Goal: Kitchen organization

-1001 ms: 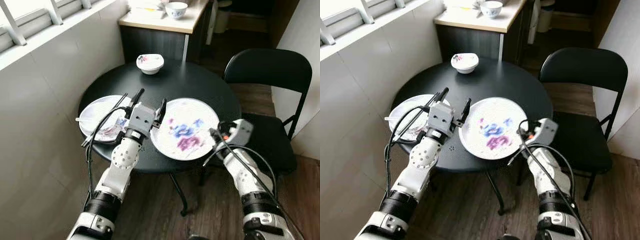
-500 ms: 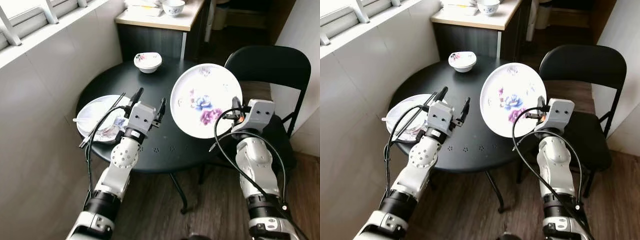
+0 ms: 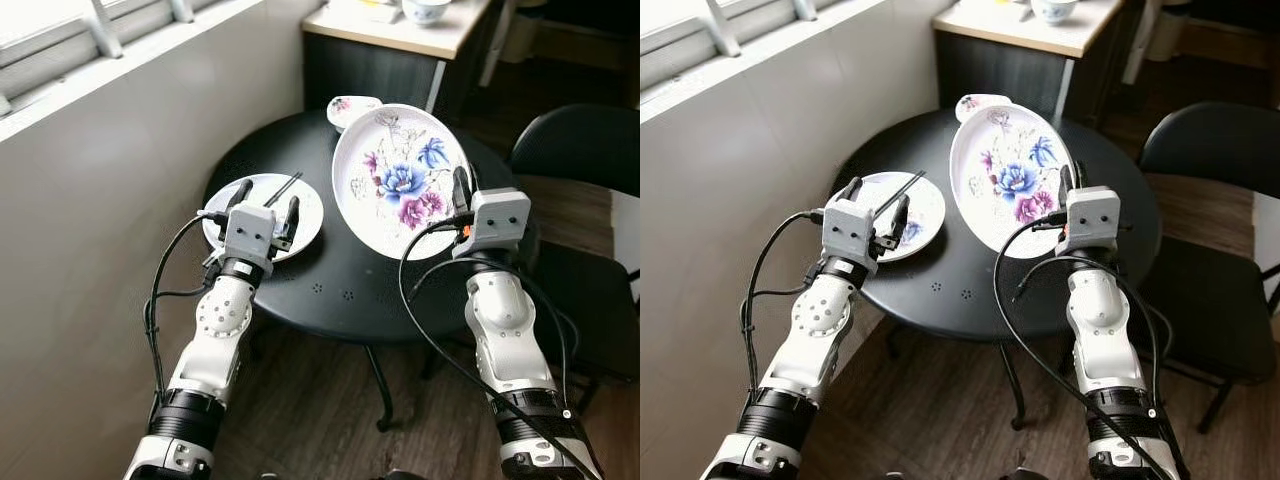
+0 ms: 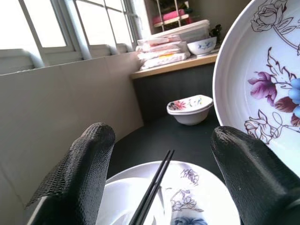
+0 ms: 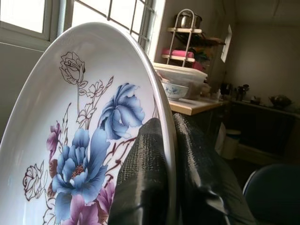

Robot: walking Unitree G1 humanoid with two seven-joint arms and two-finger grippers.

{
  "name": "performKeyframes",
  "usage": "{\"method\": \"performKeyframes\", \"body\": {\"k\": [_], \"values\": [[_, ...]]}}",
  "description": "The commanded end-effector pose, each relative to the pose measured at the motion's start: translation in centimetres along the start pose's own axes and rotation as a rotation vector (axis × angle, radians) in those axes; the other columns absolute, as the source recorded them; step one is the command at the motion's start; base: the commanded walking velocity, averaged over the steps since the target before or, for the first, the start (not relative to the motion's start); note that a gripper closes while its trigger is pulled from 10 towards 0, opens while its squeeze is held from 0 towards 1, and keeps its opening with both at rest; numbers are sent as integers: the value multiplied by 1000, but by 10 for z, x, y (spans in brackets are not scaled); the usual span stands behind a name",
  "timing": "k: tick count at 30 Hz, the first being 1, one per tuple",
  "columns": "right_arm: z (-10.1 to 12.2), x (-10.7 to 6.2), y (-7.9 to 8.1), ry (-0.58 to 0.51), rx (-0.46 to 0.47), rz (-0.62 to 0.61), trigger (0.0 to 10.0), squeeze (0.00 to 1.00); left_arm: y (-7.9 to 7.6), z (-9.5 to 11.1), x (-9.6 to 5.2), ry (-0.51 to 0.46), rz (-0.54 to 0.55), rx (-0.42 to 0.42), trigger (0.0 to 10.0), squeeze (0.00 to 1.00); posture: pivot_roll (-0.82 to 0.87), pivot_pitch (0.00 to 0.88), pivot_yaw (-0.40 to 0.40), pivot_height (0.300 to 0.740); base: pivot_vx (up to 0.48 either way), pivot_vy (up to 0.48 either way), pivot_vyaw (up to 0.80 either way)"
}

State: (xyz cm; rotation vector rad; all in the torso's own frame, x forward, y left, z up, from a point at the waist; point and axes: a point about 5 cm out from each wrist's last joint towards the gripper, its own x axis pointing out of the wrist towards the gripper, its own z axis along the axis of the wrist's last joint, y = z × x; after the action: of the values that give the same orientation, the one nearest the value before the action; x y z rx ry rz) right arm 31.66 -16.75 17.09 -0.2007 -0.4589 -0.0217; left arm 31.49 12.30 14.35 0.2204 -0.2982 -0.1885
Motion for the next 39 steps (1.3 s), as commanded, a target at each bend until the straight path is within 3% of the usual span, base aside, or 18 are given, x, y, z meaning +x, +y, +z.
{"method": "performKeyframes", "body": {"k": [1, 9, 15, 20, 39], "values": [[10, 4, -1, -61, -16, -5, 0, 0, -2, 3, 0, -7, -10, -11, 10000, 0, -101, 0, 8, 740, 0, 0, 800], [19, 6, 1, -124, -54, 4, 0, 0, -2, 3, 0, -6, -11, -10, 10000, 0, -106, 0, 9, 740, 0, 120, 800], [50, 7, 7, -349, -215, 54, 0, 0, -3, 1, 0, -1, -6, -18, 10000, 0, -109, 0, 3, 740, 0, 375, 800], [56, 6, 10, -403, -240, 69, 0, 0, -4, 1, 0, 0, -5, -20, 10000, 0, -107, 0, 0, 740, 0, 343, 800], [45, 4, 13, -363, -226, 63, 0, 0, -6, -1, 0, 5, -16, -16, 10000, 0, -107, 0, 2, 740, 0, 362, 800]]}}
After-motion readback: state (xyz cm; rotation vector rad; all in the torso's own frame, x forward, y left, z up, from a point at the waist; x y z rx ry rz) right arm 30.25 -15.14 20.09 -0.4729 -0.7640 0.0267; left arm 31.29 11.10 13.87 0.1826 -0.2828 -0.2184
